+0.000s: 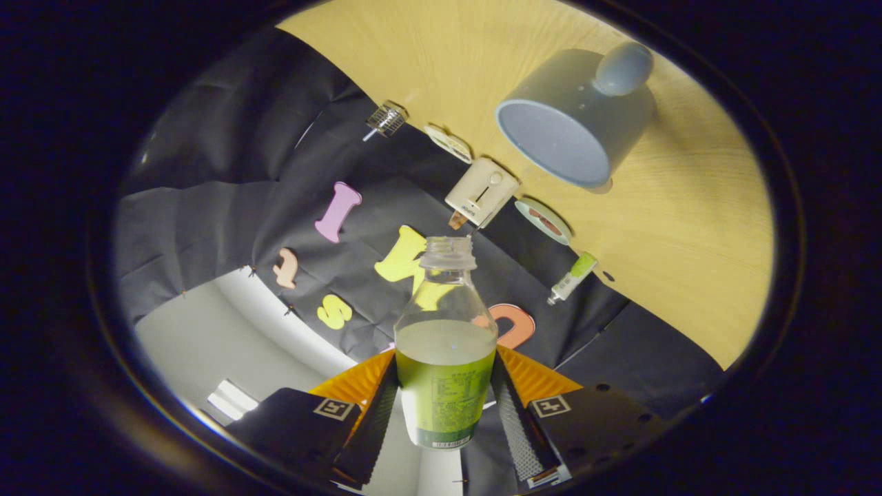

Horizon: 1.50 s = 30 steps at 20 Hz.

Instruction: Take the bottle from table, then pour the juice into the cup, finally place the bottle on the coaster

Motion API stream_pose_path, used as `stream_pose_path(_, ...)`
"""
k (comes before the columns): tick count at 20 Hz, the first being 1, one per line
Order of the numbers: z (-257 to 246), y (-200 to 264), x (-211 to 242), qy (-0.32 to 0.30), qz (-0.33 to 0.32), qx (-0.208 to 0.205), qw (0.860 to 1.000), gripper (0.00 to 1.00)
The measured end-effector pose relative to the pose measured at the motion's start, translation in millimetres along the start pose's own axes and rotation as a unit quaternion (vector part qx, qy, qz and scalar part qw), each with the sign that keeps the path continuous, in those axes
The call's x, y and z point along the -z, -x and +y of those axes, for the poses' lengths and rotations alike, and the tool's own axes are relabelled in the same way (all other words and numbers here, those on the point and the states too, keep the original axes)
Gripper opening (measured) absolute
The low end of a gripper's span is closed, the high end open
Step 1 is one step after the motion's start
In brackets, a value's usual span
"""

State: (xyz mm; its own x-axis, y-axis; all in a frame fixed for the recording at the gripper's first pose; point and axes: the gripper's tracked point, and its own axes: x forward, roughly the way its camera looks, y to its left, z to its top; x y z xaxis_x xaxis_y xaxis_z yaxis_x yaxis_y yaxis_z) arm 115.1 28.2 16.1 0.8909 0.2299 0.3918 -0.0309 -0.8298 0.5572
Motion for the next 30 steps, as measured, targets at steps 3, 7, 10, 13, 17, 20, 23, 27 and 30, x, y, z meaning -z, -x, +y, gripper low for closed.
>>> stream_pose_path(3, 2.9, -0.2, -0.5, -0.013, -0.003, -0.001, 1.000, 0.78)
stream_pose_path(7, 7.7, 0.4, -0.5, -0.023, 0.003, -0.011, 1.000, 0.78)
stream_pose_path(10, 12.9, 0.5, -0.2, -0.020, 0.005, -0.017, 1.000, 0.78)
stream_pose_path(13, 15.4, 1.9, 1.0, -0.005, 0.007, -0.021, 1.000, 0.78)
stream_pose_path(17, -7.7, 0.7, 9.9, 0.072, 0.013, 0.024, 0.997, 0.78)
stream_pose_path(20, -33.4, -0.1, 33.9, 0.202, 0.052, 0.096, 0.973, 0.77)
stream_pose_path(23, -55.5, -5.0, 29.8, 0.367, 0.060, 0.171, 0.912, 0.78)
stream_pose_path(27, -27.4, 5.8, 10.3, 0.603, 0.024, 0.211, 0.769, 0.78)
stream_pose_path(30, -2.6, 8.3, -1.4, 0.741, 0.012, 0.206, 0.640, 0.79)
